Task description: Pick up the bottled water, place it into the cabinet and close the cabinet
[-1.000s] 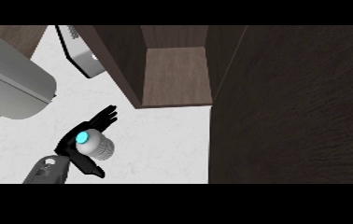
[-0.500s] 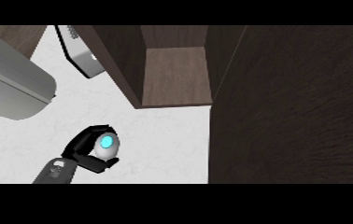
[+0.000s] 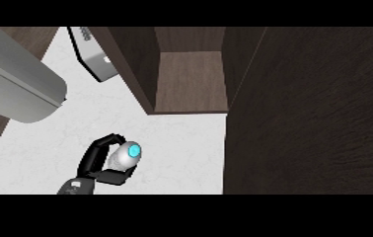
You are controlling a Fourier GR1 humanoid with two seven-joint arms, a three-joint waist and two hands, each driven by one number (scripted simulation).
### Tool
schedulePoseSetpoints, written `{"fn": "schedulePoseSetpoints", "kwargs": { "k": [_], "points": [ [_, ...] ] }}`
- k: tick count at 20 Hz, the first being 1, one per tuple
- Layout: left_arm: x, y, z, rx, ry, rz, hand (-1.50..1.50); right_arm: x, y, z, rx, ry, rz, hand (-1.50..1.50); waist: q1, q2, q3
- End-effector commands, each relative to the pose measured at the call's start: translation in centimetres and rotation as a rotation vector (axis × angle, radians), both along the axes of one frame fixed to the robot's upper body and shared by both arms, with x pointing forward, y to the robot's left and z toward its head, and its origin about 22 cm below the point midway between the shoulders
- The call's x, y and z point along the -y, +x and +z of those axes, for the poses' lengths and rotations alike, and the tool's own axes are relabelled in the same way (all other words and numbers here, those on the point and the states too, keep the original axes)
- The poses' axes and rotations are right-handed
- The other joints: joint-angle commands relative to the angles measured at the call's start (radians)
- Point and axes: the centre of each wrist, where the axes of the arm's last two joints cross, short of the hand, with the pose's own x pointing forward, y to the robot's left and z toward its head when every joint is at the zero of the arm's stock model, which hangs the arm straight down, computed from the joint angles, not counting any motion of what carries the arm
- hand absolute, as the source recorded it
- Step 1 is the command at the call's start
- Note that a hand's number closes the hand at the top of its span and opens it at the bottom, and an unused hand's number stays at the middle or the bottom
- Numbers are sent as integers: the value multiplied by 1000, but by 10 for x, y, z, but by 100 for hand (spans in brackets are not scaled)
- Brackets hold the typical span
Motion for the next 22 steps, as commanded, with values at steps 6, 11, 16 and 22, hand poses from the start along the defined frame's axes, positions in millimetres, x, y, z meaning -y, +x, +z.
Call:
{"fn": "schedulePoseSetpoints", "kwargs": {
  "k": [6, 11, 16, 22],
  "points": [
    [61, 14, 1, 30, -92, 116, 150, -1, -6, 31, 28, -16, -13, -150, 8, 7, -6],
    [82, 19, 10, 36, -149, 55, 150, 5, -7, 33, 38, -32, 6, -150, 4, 4, -6],
    [122, 44, 50, 31, -185, 49, 150, 12, -9, 29, 18, -30, -1, -150, -6, 1, -5],
    [161, 61, 97, 15, -149, 81, 150, 9, -12, 20, 33, -18, -7, -150, -6, 1, -5]
  ]
}}
